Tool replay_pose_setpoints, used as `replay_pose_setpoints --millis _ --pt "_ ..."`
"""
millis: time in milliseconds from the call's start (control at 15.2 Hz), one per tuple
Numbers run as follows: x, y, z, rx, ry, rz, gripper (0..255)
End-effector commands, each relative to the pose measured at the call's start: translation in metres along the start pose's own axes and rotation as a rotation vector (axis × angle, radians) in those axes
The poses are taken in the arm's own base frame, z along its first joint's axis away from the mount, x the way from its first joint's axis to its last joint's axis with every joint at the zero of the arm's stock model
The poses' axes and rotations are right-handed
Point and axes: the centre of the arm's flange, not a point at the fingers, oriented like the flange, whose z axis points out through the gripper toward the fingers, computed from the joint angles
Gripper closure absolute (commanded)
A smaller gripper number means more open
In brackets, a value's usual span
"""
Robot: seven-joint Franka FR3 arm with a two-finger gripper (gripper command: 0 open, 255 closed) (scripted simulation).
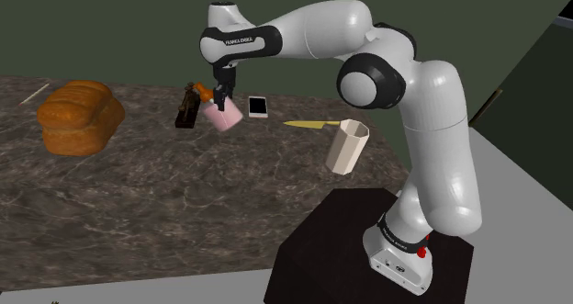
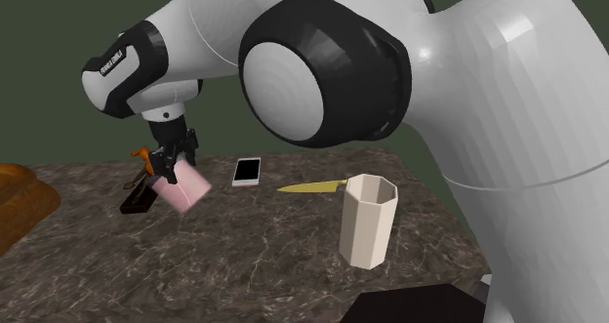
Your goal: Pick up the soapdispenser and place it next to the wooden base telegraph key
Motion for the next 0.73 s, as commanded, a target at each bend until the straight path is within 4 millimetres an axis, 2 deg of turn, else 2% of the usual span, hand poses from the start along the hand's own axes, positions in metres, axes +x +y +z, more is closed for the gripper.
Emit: replay_pose_setpoints --millis 0,396,462,660 --pt "-0.0009 -0.0031 0.016 0.008 -0.016 -0.003 255" --pt "-0.0008 -0.0031 0.016 0.008 -0.016 -0.003 255" --pt "-0.0015 -0.0032 0.0133 0.008 -0.016 -0.003 0" --pt "-0.0018 -0.0013 0.0157 0.008 -0.016 -0.003 0"
